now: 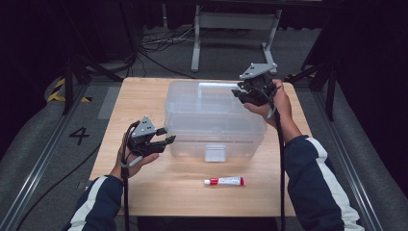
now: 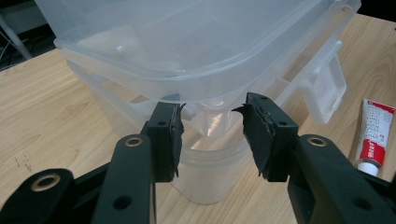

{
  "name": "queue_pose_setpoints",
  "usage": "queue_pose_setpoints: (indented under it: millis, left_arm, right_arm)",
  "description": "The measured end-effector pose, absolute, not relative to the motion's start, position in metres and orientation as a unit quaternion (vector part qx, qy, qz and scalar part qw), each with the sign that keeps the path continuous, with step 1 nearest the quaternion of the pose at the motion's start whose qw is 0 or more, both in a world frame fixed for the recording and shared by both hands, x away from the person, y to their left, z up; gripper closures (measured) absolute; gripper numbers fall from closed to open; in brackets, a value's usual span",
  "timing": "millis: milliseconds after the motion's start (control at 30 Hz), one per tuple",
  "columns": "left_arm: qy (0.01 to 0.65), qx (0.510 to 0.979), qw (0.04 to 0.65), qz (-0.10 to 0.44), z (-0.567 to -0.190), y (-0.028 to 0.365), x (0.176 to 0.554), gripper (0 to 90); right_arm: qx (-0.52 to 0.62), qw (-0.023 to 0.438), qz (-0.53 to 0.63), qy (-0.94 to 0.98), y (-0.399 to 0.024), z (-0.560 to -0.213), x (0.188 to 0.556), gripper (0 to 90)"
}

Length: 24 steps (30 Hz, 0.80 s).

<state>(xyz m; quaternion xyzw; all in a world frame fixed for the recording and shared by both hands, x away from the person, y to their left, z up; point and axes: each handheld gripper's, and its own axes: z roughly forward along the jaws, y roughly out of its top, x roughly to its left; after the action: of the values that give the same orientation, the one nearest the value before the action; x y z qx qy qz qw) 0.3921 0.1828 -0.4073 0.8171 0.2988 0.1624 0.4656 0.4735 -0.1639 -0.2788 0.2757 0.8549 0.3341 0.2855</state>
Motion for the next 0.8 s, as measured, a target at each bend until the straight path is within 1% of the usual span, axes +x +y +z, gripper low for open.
queue_pose_setpoints:
  millis: [300, 500, 600, 800]
  left_arm:
    - [0.296, 0.819, 0.463, 0.164, -0.406, 0.182, 0.392, 56.0]
    - [0.295, 0.821, 0.461, 0.166, -0.406, 0.182, 0.392, 55.7]
    - [0.294, 0.821, 0.460, 0.167, -0.406, 0.182, 0.392, 55.7]
    - [0.295, 0.820, 0.461, 0.168, -0.405, 0.182, 0.392, 55.4]
  right_arm:
    - [0.275, 0.302, 0.345, 0.845, -0.181, -0.272, 0.461, 60.5]
    - [0.284, 0.302, 0.367, 0.833, -0.206, -0.270, 0.450, 57.3]
    - [0.285, 0.302, 0.369, 0.832, -0.211, -0.270, 0.447, 56.1]
    - [0.288, 0.310, 0.379, 0.823, -0.232, -0.271, 0.435, 52.5]
